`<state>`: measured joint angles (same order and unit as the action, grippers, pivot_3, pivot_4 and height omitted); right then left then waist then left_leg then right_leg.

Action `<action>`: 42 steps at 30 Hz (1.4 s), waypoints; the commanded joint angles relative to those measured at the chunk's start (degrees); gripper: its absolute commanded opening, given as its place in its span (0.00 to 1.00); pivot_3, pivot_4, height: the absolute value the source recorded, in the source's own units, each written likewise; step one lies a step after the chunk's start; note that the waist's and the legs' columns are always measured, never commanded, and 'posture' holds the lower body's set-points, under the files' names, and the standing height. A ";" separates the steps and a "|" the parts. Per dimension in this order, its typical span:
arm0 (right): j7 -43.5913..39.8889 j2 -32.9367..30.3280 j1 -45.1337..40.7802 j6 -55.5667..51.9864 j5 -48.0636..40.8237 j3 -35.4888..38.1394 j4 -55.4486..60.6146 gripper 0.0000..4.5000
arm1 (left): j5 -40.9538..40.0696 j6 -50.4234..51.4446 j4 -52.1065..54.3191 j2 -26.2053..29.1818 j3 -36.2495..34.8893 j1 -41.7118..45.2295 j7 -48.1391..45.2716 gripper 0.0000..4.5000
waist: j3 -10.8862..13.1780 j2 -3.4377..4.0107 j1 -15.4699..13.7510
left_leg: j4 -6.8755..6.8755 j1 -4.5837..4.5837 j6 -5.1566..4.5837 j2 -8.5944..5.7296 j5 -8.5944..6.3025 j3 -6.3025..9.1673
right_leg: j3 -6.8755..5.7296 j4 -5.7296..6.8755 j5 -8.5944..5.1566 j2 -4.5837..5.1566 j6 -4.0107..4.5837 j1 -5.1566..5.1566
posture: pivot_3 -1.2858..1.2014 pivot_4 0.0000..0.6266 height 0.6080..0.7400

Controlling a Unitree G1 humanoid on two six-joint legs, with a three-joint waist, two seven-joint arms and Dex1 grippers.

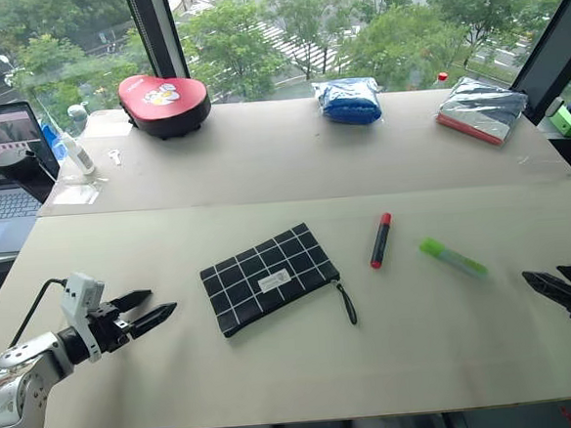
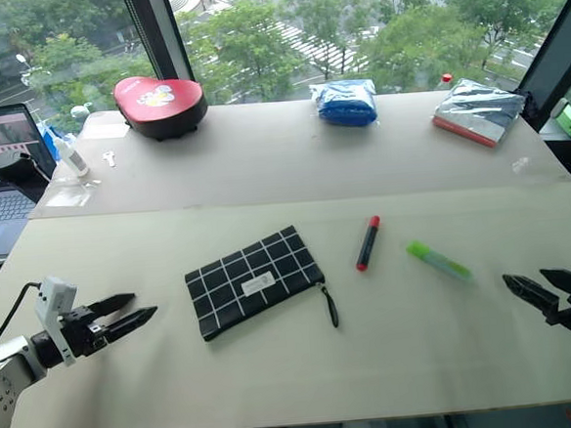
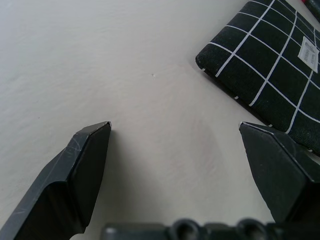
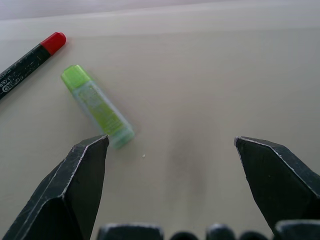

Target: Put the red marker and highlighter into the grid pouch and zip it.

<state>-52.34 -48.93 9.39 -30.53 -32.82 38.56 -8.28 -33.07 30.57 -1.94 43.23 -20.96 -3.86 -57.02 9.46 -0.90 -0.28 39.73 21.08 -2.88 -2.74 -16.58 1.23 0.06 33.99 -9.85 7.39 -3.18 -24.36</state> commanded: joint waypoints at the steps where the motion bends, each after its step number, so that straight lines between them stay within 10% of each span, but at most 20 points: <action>1: 0.20 -0.24 -0.74 -0.23 -0.94 0.91 2.02 0.99 | 0.58 -0.34 0.77 0.92 0.57 -0.10 -0.86 0.98 | 0.00 0.00 0.00 | 0.00 0.00 0.00 0.00 0.00 0.00 | 0.00 0.00 0.00 0.00 0.00 0.00 | 0.52 0.24 1.00; 7: -0.42 -1.62 -4.28 -2.70 -2.77 -0.71 5.71 0.99 | 3.62 -11.54 -4.63 1.58 3.55 4.19 -10.05 0.98 | 0.01 -0.01 -0.09 | 0.01 0.00 0.00 -0.01 0.01 -0.01 | -0.01 0.01 0.00 0.00 0.00 0.00 | 0.52 0.24 1.00; 12: 0.18 -1.34 -11.09 -7.93 -6.16 -6.98 14.00 0.99 | 19.16 -45.40 -14.23 5.66 9.65 7.69 -14.97 0.98 | 0.01 -0.02 0.20 | -0.01 0.02 0.04 0.03 0.02 -0.04 | -0.01 -0.01 0.04 -0.03 0.10 -0.09 | 0.52 0.24 1.00; 25: 0.18 8.51 -24.26 -13.10 -9.92 -28.32 24.99 0.00 | 25.76 -72.42 -24.55 6.16 14.60 13.33 -14.38 1.00 | 0.02 -0.04 -0.31 | 0.03 0.53 -0.02 -0.01 -0.02 -0.04 | -0.05 0.06 0.09 0.06 0.13 -0.69 | 0.52 0.24 1.00; 42: 0.78 13.98 -34.73 1.76 17.37 -54.59 13.53 0.00 | 29.11 -75.80 -15.78 5.78 22.06 12.72 -8.87 1.00 | 0.01 -0.03 -0.20 | 0.05 0.58 0.05 -0.29 0.03 0.00 | -0.18 0.09 0.13 0.07 0.07 -0.77 | 0.52 0.24 1.00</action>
<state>-51.46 -35.17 -24.12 -30.98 -17.80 -14.85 4.97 -5.50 -44.06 -19.05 49.39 -0.90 8.76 -66.04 9.47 -0.93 -0.48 39.78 21.67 -2.83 -3.05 -16.54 1.23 -0.13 34.09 -9.72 7.46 -3.11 -25.14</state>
